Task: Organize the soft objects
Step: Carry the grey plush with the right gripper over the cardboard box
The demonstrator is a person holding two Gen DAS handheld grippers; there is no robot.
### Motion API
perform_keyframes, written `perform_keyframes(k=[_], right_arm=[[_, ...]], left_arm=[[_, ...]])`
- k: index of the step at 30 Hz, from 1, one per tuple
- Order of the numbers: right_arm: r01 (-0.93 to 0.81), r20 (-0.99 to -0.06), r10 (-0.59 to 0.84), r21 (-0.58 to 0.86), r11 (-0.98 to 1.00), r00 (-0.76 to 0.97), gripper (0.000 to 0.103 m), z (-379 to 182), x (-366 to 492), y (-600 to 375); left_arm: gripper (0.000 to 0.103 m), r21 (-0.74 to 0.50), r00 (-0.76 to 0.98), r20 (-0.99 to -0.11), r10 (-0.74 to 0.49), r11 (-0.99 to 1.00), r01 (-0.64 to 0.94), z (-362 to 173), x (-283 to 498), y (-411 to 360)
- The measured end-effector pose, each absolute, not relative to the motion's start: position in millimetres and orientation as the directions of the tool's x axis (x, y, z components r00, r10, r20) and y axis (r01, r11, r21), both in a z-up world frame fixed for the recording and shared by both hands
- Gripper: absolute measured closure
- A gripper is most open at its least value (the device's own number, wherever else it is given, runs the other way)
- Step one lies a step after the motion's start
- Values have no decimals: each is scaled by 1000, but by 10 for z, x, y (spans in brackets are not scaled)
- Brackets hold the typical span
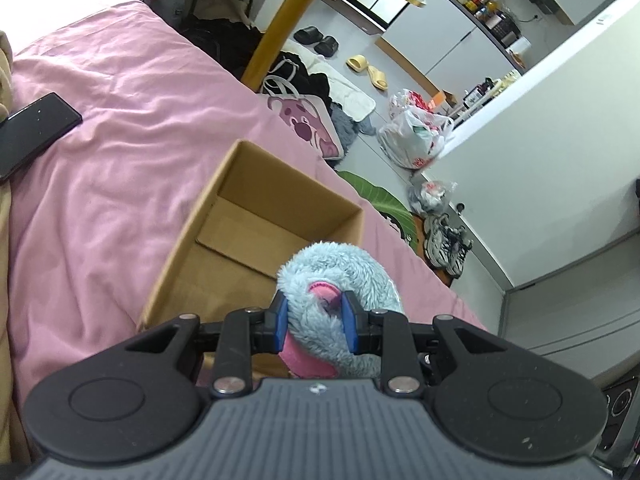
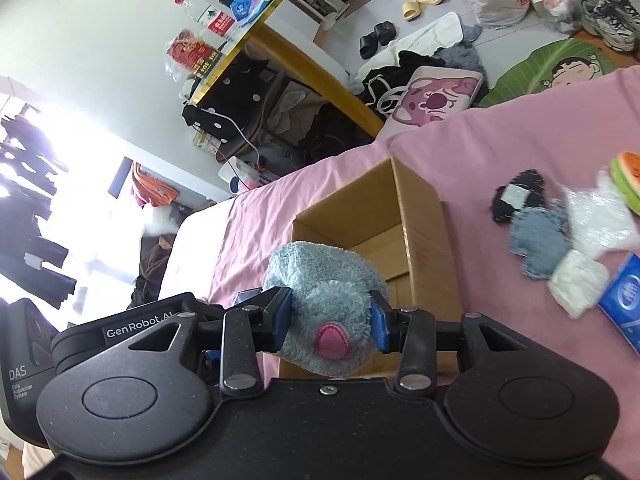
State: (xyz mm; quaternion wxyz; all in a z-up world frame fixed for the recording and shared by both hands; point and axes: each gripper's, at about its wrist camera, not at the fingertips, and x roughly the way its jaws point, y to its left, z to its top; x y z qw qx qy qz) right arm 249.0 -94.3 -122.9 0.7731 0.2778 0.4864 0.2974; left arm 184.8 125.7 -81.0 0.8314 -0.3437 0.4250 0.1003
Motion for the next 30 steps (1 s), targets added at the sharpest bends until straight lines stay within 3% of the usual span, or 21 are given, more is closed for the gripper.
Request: perform_keyframes(k=[21,30], right_arm=[[-185,-630,723,704,685,283,57,-1635,3106,-321],[-178,-642,711,693,698,289,42,-1606,3175,-271]], left_arm=[[76,-438,566,-820,-80,724,-533,-1216,2521,1866],[75,-418,564,-824,-50,725,-547,-1222,2614,1938]])
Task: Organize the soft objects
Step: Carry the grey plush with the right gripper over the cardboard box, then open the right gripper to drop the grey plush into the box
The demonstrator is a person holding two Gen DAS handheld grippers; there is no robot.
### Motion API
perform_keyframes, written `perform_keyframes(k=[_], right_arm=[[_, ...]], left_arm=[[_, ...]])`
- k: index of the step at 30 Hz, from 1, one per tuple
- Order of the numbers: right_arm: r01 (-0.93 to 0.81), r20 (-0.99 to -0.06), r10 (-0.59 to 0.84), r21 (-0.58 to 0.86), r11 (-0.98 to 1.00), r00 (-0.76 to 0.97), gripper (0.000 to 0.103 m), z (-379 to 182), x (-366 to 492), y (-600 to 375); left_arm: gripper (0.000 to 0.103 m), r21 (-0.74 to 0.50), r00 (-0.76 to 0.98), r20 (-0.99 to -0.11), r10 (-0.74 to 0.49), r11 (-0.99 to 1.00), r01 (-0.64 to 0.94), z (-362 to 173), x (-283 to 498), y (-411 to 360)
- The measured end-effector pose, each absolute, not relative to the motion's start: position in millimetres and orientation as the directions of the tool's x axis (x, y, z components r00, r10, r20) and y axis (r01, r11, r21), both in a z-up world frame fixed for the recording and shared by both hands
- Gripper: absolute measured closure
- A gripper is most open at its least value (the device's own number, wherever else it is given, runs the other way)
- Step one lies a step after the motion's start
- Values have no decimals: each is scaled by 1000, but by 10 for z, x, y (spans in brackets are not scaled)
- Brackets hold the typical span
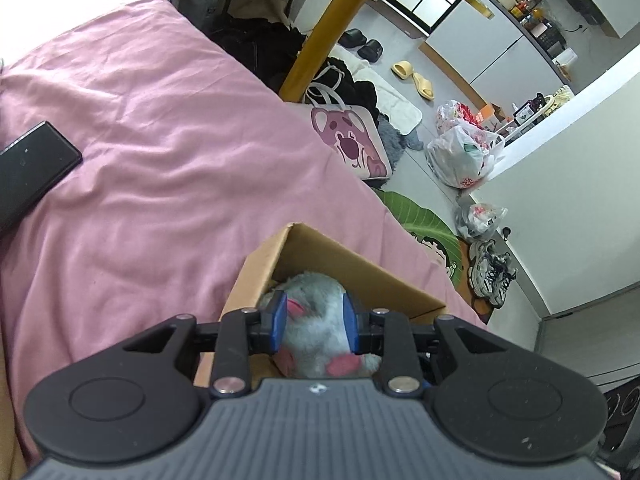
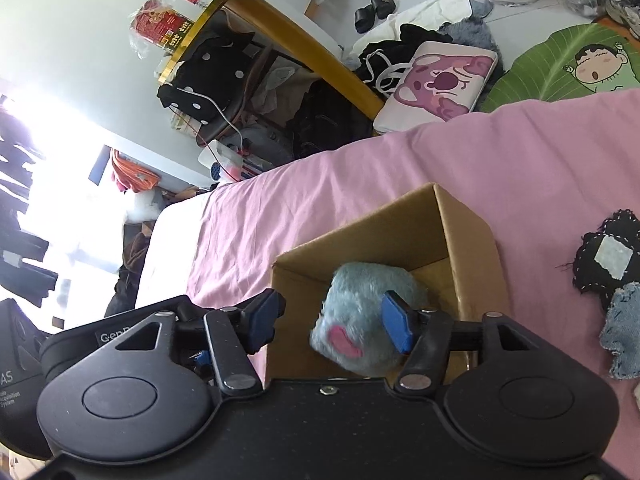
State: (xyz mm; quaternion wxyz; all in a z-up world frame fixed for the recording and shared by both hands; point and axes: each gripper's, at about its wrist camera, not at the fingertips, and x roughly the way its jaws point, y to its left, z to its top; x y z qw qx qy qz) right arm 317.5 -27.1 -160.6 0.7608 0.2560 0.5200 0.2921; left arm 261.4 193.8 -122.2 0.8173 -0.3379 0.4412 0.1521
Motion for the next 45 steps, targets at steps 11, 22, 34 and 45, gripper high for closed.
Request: perform_keyframes(k=[11,22,34,45], right_arm=[[-215,-639,696,667,714,327,28,-1302,2992,-521],[-273,-669,641,581,766,376,11,-978,2738,-991],[-316,-702,565,468,825,434,0,-802,2485,-1589],[-364,-747,511,375,852,425,0,-856,2345,-1969]], left_arm=[[53,-389,570,-821,-8,739,-550,-1004,2407,1860],[12,-315,595,-799,84,785,-533,-705,2065,1542],[9,-250,595,-801,73,861,-442,-552,1786,988],[9,-266,596,-802,30,877,-401,-501,1656,528]])
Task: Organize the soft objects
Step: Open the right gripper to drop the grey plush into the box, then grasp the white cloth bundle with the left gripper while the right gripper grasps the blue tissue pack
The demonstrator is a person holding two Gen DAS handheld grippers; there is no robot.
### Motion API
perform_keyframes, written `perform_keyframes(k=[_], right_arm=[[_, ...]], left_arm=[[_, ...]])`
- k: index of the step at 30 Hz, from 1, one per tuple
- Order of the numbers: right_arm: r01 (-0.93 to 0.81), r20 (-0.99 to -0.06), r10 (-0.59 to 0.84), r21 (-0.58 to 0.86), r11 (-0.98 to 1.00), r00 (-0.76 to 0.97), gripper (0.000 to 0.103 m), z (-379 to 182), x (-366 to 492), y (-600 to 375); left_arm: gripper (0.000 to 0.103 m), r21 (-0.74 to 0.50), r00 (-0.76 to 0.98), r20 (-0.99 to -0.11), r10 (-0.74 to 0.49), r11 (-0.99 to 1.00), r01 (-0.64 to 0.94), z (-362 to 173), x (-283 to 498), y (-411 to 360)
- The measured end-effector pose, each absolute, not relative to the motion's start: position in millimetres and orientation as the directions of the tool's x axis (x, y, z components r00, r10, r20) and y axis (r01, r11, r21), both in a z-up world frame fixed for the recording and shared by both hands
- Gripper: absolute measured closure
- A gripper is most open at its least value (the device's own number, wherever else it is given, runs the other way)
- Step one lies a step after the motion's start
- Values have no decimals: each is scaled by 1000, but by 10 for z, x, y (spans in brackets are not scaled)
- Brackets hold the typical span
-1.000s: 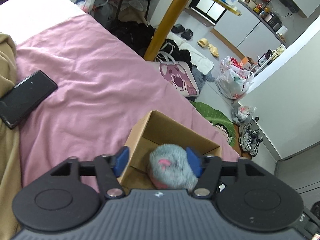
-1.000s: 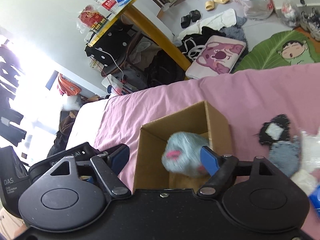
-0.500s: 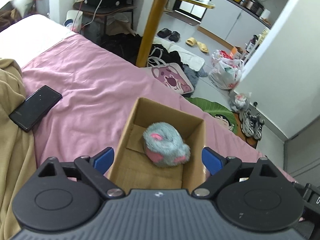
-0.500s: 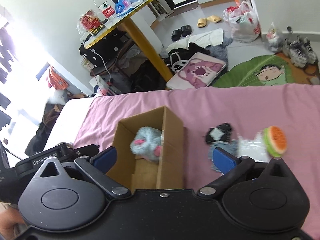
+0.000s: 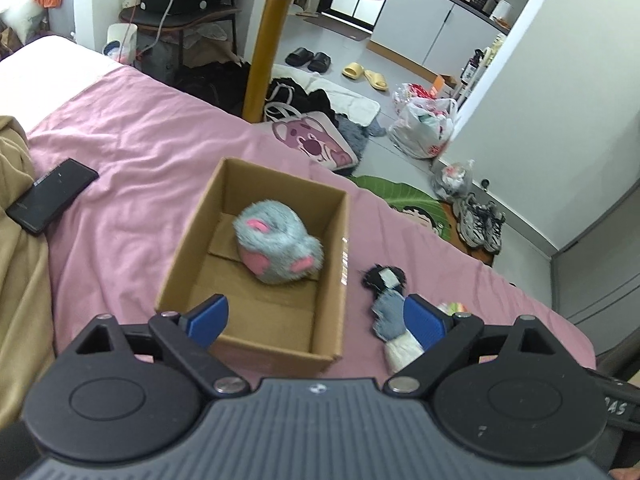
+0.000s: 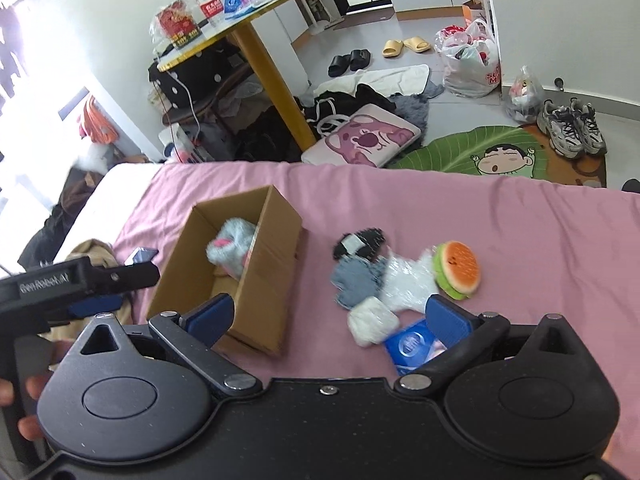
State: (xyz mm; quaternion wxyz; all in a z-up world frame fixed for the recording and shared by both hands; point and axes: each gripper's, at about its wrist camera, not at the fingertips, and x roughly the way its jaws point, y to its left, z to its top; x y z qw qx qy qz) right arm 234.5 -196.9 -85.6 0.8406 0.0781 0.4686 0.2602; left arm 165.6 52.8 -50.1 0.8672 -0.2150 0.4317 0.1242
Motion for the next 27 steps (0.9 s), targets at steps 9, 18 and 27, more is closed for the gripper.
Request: perform_keyframes(k=[9,18,27], right_arm=[[-408,-767,475,304,861,431,0,-1045,2256,-2151],[-444,-787,434,230,866,439,0,-1268,2237,-2273],[-442,-808,468,296,847,357,5,-1554,2324,-2399]], left_arm=[[9,-296,581,-814,-2,862,-411,-558,1594,207],[9,-281,569,-822,-1,871,-404,-690,1657,-146],[10,-275,564,-825,8,868,-414,-926,1802,-395]])
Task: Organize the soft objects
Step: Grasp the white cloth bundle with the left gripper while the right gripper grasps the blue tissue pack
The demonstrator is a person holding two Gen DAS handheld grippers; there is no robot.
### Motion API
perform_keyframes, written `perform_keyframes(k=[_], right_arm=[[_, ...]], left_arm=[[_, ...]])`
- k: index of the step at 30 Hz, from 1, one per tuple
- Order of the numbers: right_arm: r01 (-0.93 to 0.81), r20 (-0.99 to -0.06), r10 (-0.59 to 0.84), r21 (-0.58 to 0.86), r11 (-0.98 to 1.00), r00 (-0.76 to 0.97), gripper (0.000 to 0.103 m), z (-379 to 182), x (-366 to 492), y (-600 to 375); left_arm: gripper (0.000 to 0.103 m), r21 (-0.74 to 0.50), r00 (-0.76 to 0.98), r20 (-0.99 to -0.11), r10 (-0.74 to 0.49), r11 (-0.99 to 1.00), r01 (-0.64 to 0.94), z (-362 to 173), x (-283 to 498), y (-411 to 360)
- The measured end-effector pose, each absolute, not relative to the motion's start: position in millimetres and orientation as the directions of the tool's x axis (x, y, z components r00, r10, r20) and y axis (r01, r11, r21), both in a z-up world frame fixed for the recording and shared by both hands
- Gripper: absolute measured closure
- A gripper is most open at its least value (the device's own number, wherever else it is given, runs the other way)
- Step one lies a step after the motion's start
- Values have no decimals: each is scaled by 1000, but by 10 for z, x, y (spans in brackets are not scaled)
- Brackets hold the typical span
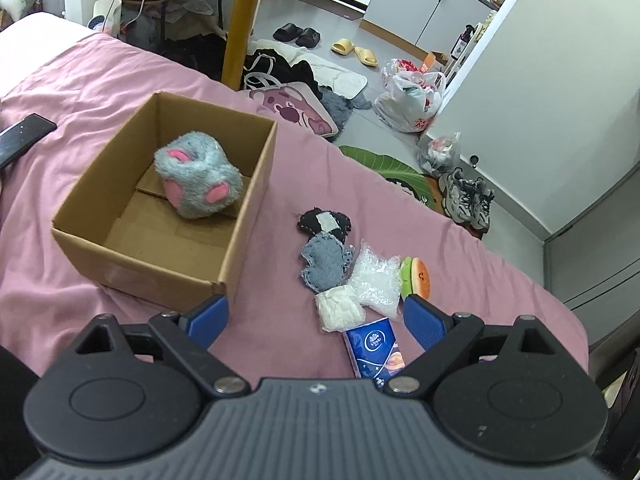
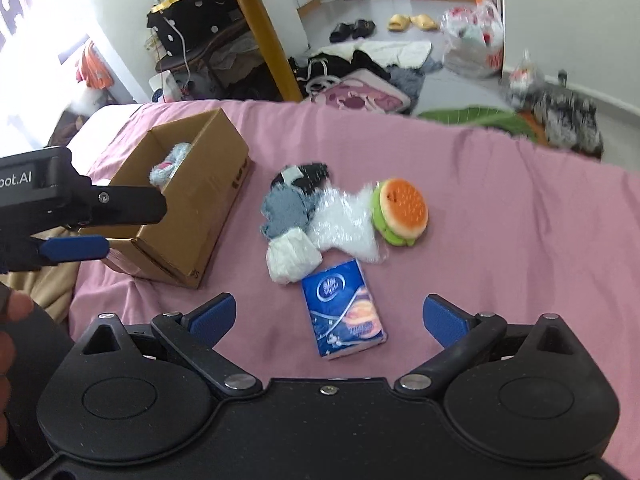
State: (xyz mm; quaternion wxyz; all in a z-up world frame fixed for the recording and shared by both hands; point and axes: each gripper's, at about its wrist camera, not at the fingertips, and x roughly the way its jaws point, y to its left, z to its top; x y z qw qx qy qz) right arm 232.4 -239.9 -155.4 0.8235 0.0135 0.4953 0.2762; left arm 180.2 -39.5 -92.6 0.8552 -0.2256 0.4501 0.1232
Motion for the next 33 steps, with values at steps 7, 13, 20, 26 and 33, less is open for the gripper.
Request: perform_keyframes(k=[7,13,20,26,33], right_arm=[[-458,-835,475,319,829,277,17,-1775,2356,-2312],[-472,-854,461,312,824,240,21,-1894,2421,-2255],[-476,-869,446,307,824,213,33,-2009,2507,-2216],[-474,-880,440,315,823,178,38,-2116,2550,-2195],[-479,-888,432,313,820,159,53,-2160,2568,-2193]], left_arm=[[12,-282,527,-849,-25,867,-412,-1191,1956,-521],[15,-299,513,-857,-47,857,-421,-1390,2097,-587],[24,-321,492,-867,-71,836,-445,-1622,2292,-590],[34,-338,479,-874,-88,817,-467,-1818,2416,-556],[50,-361,456,-883,-114,785,-503,-2011,2499,-518]])
